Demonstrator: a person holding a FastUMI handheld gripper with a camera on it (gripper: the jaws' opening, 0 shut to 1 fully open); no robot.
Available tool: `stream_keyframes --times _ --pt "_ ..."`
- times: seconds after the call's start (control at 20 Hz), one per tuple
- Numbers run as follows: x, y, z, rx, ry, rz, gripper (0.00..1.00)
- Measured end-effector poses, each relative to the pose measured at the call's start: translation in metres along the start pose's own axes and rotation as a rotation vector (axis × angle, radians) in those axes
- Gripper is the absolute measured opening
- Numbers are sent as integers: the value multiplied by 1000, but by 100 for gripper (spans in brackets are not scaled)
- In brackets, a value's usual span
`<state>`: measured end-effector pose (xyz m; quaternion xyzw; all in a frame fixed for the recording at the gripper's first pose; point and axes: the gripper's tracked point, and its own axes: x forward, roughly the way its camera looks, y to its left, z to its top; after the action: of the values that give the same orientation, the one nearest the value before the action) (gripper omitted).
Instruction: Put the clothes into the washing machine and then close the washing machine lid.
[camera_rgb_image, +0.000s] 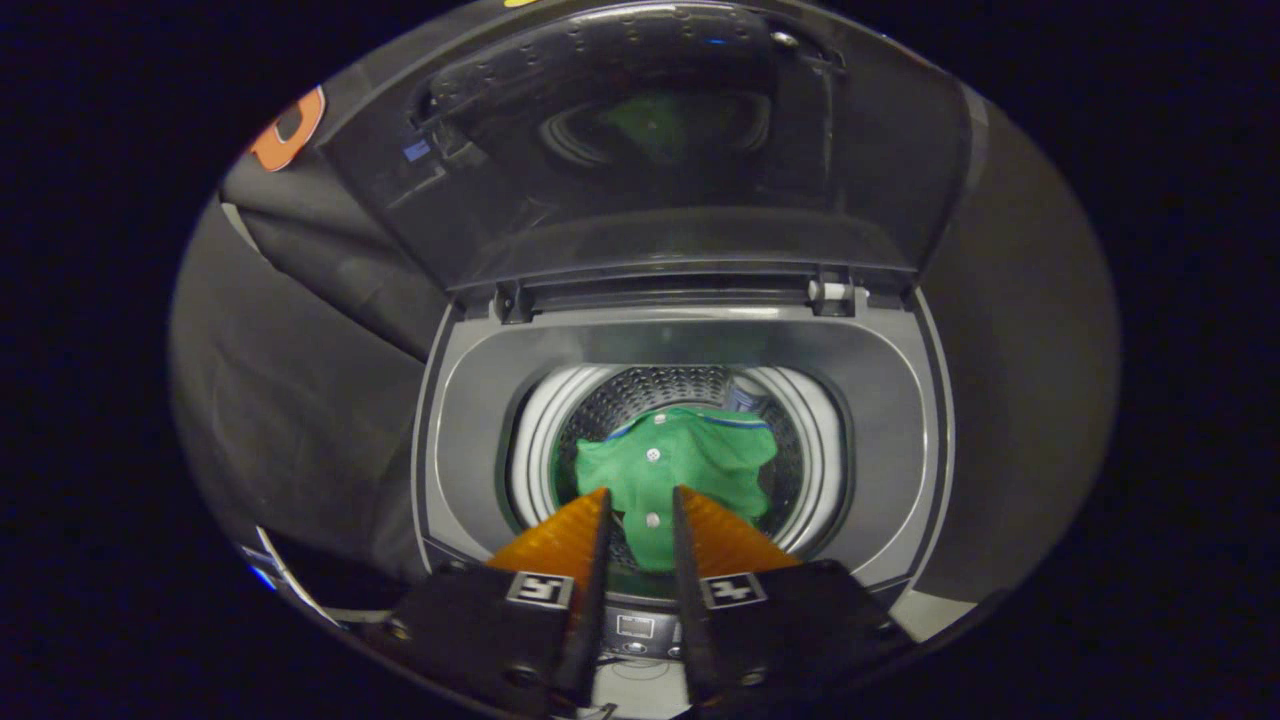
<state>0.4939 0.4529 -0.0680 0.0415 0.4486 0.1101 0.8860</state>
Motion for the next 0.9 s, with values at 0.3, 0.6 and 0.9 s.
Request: stream_keyframes --times 0.3,0.6,0.9 --pt "-6 -18 -18 -9 0 -73 87" --pt "-31 -24 -21 -24 -40 -76 88" --pt "-96 -22 27 -97 -259 -44 88"
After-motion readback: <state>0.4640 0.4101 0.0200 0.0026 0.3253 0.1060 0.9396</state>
